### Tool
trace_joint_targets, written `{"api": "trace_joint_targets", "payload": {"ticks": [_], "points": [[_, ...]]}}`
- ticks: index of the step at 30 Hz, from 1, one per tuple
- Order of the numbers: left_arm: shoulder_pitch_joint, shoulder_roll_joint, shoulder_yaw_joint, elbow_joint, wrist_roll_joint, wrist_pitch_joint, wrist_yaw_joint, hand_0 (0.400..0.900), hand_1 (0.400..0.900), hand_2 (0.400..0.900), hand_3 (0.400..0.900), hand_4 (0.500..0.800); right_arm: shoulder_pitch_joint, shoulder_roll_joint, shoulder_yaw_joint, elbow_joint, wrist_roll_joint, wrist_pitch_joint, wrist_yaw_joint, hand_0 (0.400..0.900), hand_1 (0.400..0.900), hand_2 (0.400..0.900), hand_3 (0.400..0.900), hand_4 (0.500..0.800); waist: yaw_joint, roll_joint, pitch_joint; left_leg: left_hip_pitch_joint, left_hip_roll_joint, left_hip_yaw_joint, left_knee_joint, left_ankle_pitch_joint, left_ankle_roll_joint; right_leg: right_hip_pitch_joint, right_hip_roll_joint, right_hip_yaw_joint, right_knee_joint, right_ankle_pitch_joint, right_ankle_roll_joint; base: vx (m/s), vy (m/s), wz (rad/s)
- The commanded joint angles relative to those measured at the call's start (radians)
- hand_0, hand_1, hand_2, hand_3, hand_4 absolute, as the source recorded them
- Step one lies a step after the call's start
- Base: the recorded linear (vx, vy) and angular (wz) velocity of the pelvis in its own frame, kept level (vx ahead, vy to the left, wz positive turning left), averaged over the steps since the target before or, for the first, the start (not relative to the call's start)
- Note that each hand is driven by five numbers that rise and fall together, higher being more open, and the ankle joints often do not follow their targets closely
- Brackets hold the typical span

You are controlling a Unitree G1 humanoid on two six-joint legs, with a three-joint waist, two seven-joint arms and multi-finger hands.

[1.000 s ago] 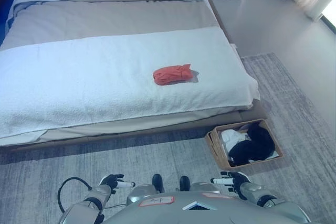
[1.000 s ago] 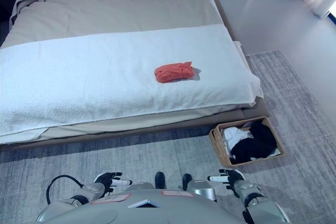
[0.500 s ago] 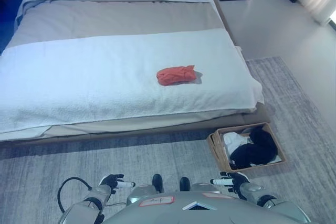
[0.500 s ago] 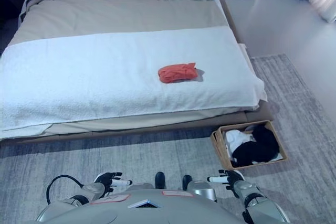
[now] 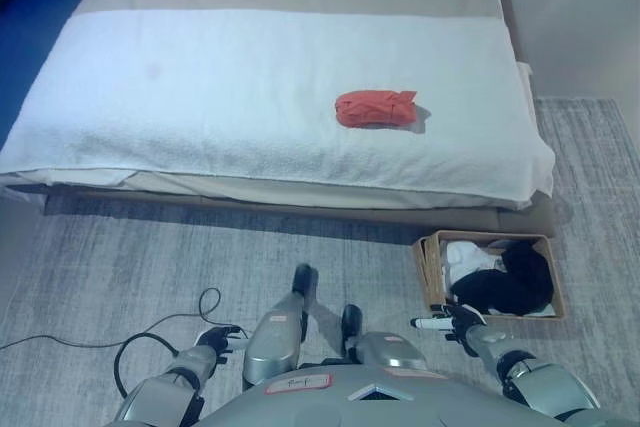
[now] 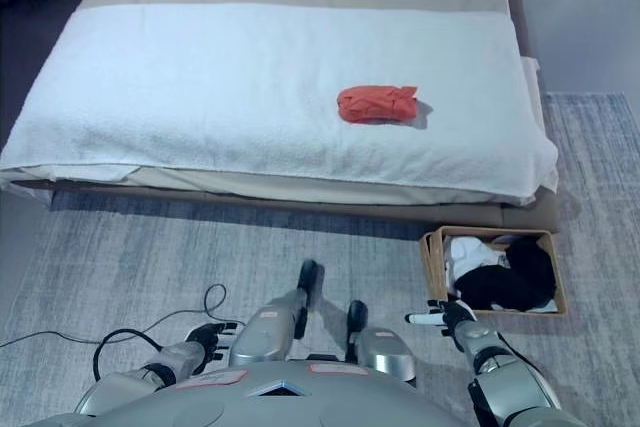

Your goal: Put the clothes on the bed into the basket.

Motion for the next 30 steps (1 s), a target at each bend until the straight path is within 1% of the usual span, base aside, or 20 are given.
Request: {"api": "trace_joint_targets", "payload": {"ticks": [1, 3, 5, 7, 10, 11, 12, 14, 15, 17, 18, 19, 22, 23, 24, 25, 26, 27, 29, 30], "points": [[0.000, 0.049, 0.027, 0.001, -0.029, -0.015, 0.021, 0.900, 0.900, 0.900, 0.900, 0.800, 0.032, -0.036, 0.036, -0.014, 0.015, -0.020, -0.015, 0.900, 0.900, 0.900, 0.900, 0.800, 0.009, -0.024, -0.048, -0.099, -0.024, -0.001, 0.004, 0.062, 0.081, 0.099, 0.022, 0.094, 0.070, -0.134, 0.137, 0.30, 0.073, -0.70], [0.004, 0.054, 0.035, 0.005, -0.034, -0.015, 0.021, 0.900, 0.900, 0.900, 0.900, 0.800, 0.038, -0.033, 0.031, -0.002, 0.014, -0.017, -0.007, 0.900, 0.900, 0.900, 0.900, 0.800, 0.011, -0.024, -0.063, -0.096, -0.010, -0.006, 0.017, 0.075, 0.080, 0.131, 0.018, 0.138, 0.069, -0.158, 0.143, 0.34, 0.132, -0.62], [0.003, 0.061, 0.039, 0.006, -0.036, -0.014, 0.024, 0.900, 0.900, 0.900, 0.900, 0.800, 0.044, -0.026, 0.027, 0.005, 0.011, -0.015, -0.002, 0.900, 0.900, 0.900, 0.900, 0.800, 0.010, -0.033, -0.083, -0.095, -0.014, -0.001, 0.045, 0.097, 0.083, 0.146, 0.002, 0.160, 0.073, -0.176, 0.146, 0.36, 0.184, -0.42], [-0.005, 0.073, 0.035, 0.006, -0.027, -0.014, 0.026, 0.900, 0.900, 0.900, 0.900, 0.800, 0.050, -0.016, 0.021, 0.011, 0.012, -0.012, 0.006, 0.900, 0.900, 0.900, 0.900, 0.800, 0.007, -0.053, -0.099, -0.111, -0.028, 0.024, 0.110, 0.084, 0.097, 0.148, -0.027, 0.172, 0.101, -0.195, 0.161, 0.35, 0.206, -0.42], [-0.030, 0.094, 0.029, -0.002, -0.034, -0.017, 0.029, 0.900, 0.900, 0.900, 0.900, 0.800, 0.056, -0.004, 0.013, 0.021, 0.011, -0.010, 0.017, 0.900, 0.900, 0.900, 0.900, 0.800, -0.001, -0.086, -0.130, -0.128, -0.060, 0.057, 0.194, 0.027, 0.124, 0.111, -0.069, 0.184, 0.193, -0.166, 0.207, 0.33, 0.203, -0.35], [-0.032, 0.097, 0.028, -0.005, -0.035, -0.018, 0.028, 0.900, 0.900, 0.900, 0.900, 0.800, 0.060, -0.002, 0.011, 0.023, 0.009, -0.008, 0.021, 0.900, 0.900, 0.900, 0.900, 0.800, -0.004, -0.092, -0.137, -0.125, -0.067, 0.065, 0.203, 0.010, 0.132, 0.098, -0.074, 0.189, 0.227, -0.140, 0.219, 0.36, 0.215, -0.22], [-0.037, 0.101, 0.023, -0.011, -0.036, -0.018, 0.026, 0.900, 0.900, 0.900, 0.900, 0.800, 0.061, 0.000, 0.007, 0.019, 0.010, -0.009, 0.026, 0.900, 0.900, 0.900, 0.900, 0.800, -0.009, -0.103, -0.141, -0.118, -0.077, 0.078, 0.208, -0.010, 0.140, 0.078, -0.081, 0.192, 0.275, -0.087, 0.235, 0.32, 0.204, -0.21], [-0.045, 0.109, 0.018, -0.019, -0.037, -0.018, 0.024, 0.900, 0.900, 0.900, 0.900, 0.800, 0.058, 0.002, 0.005, 0.018, 0.008, -0.006, 0.029, 0.900, 0.900, 0.900, 0.900, 0.800, -0.016, -0.110, -0.145, -0.093, -0.086, 0.084, 0.199, -0.038, 0.159, 0.019, -0.081, 0.187, 0.399, 0.015, 0.261, 0.28, 0.182, -0.14], [-0.051, 0.112, 0.014, -0.020, -0.037, -0.018, 0.025, 0.900, 0.900, 0.900, 0.900, 0.800, 0.051, 0.006, 0.004, 0.016, 0.010, -0.006, 0.031, 0.900, 0.900, 0.900, 0.900, 0.800, -0.022, -0.111, -0.142, -0.077, -0.091, 0.085, 0.194, -0.049, 0.168, -0.017, -0.080, 0.178, 0.476, 0.080, 0.272, 0.27, 0.191, 0.02], [-0.065, 0.115, 0.009, -0.023, -0.038, -0.018, 0.031, 0.900, 0.900, 0.900, 0.900, 0.800, 0.040, 0.006, 0.006, 0.009, 0.007, -0.006, 0.030, 0.900, 0.900, 0.900, 0.900, 0.800, -0.037, -0.098, -0.114, -0.031, -0.098, 0.079, 0.184, -0.066, 0.186, -0.073, -0.081, 0.139, 0.625, 0.172, 0.286, 0.25, 0.211, 0.13], [-0.070, 0.118, 0.009, -0.025, -0.040, -0.016, 0.032, 0.900, 0.900, 0.900, 0.900, 0.800, 0.037, 0.005, 0.005, 0.007, 0.012, -0.007, 0.030, 0.900, 0.900, 0.900, 0.900, 0.800, -0.043, -0.087, -0.102, -0.007, -0.098, 0.072, 0.177, -0.069, 0.192, -0.102, -0.069, 0.128, 0.684, 0.177, 0.284, 0.24, 0.193, 0.17], [-0.069, 0.117, 0.008, -0.025, -0.039, -0.018, 0.031, 0.900, 0.900, 0.900, 0.900, 0.800, 0.036, 0.004, 0.002, 0.008, 0.011, -0.007, 0.026, 0.900, 0.900, 0.900, 0.900, 0.800, -0.044, -0.079, -0.095, 0.011, -0.099, 0.069, 0.172, -0.079, 0.198, -0.123, -0.069, 0.116, 0.717, 0.173, 0.281, 0.29, 0.171, 0.16], [-0.074, 0.121, 0.008, -0.024, -0.042, -0.019, 0.031, 0.900, 0.900, 0.900, 0.900, 0.800, 0.036, -0.004, 0.001, -0.005, 0.021, -0.009, 0.024, 0.900, 0.900, 0.900, 0.900, 0.800, -0.055, -0.061, -0.082, 0.096, -0.108, 0.040, 0.118, -0.085, 0.200, -0.192, -0.058, 0.102, 0.640, 0.052, 0.246, 0.29, 0.106, 0.24], [-0.076, 0.117, 0.008, -0.022, -0.041, -0.019, 0.033, 0.900, 0.900, 0.900, 0.900, 0.800, 0.034, -0.005, 0.002, -0.002, 0.022, -0.009, 0.021, 0.900, 0.900, 0.900, 0.900, 0.800, -0.053, -0.048, -0.077, 0.121, -0.100, 0.035, 0.102, -0.090, 0.196, -0.207, -0.073, 0.070, 0.581, -0.023, 0.230, 0.27, 0.042, 0.22], [-0.079, 0.114, 0.008, -0.019, -0.037, -0.019, 0.035, 0.900, 0.900, 0.900, 0.900, 0.800, 0.030, -0.006, 0.005, -0.001, 0.022, -0.009, 0.019, 0.900, 0.900, 0.900, 0.900, 0.800, -0.054, -0.041, -0.072, 0.144, -0.095, 0.031, 0.093, -0.097, 0.189, -0.208, -0.087, 0.047, 0.508, -0.064, 0.222, 0.25, 0.000, 0.27], [-0.081, 0.111, 0.007, -0.014, -0.035, -0.020, 0.035, 0.900, 0.900, 0.900, 0.900, 0.800, 0.025, -0.010, 0.007, -0.002, 0.021, -0.009, 0.015, 0.900, 0.900, 0.900, 0.900, 0.800, -0.055, -0.039, -0.066, 0.159, -0.094, 0.030, 0.086, -0.105, 0.181, -0.222, -0.100, 0.042, 0.414, -0.060, 0.224, 0.23, -0.050, 0.27], [-0.085, 0.110, 0.009, -0.012, -0.035, -0.021, 0.034, 0.900, 0.900, 0.900, 0.900, 0.800, 0.021, -0.011, 0.008, -0.006, 0.020, -0.008, 0.013, 0.900, 0.900, 0.900, 0.900, 0.800, -0.056, -0.042, -0.062, 0.175, -0.095, 0.028, 0.077, -0.112, 0.175, -0.230, -0.114, 0.041, 0.327, -0.037, 0.231, 0.20, -0.097, 0.23], [-0.090, 0.106, 0.009, -0.009, -0.032, -0.021, 0.037, 0.900, 0.900, 0.900, 0.900, 0.800, 0.014, -0.009, 0.011, -0.008, 0.011, -0.006, 0.010, 0.900, 0.900, 0.900, 0.900, 0.800, -0.054, -0.046, -0.057, 0.191, -0.091, 0.030, 0.069, -0.121, 0.167, -0.240, -0.143, 0.023, 0.237, 0.007, 0.244, 0.19, -0.128, 0.21], [-0.089, 0.108, 0.019, -0.004, -0.033, -0.022, 0.038, 0.900, 0.900, 0.900, 0.900, 0.800, 0.012, -0.015, 0.009, -0.024, 0.003, -0.002, 0.005, 0.900, 0.900, 0.900, 0.900, 0.800, -0.058, -0.054, -0.046, 0.212, -0.090, 0.031, 0.076, -0.142, 0.154, -0.261, -0.179, 0.021, 0.168, 0.076, 0.266, 0.18, -0.148, 0.32], [-0.085, 0.110, 0.025, -0.002, -0.031, -0.023, 0.040, 0.900, 0.900, 0.900, 0.900, 0.800, 0.018, -0.016, 0.009, -0.027, 0.001, -0.001, 0.008, 0.900, 0.900, 0.900, 0.900, 0.800, -0.061, -0.061, -0.045, 0.219, -0.097, 0.023, 0.084, -0.151, 0.152, -0.247, -0.179, 0.032, 0.175, 0.084, 0.270, 0.17, -0.160, 0.37]]}}
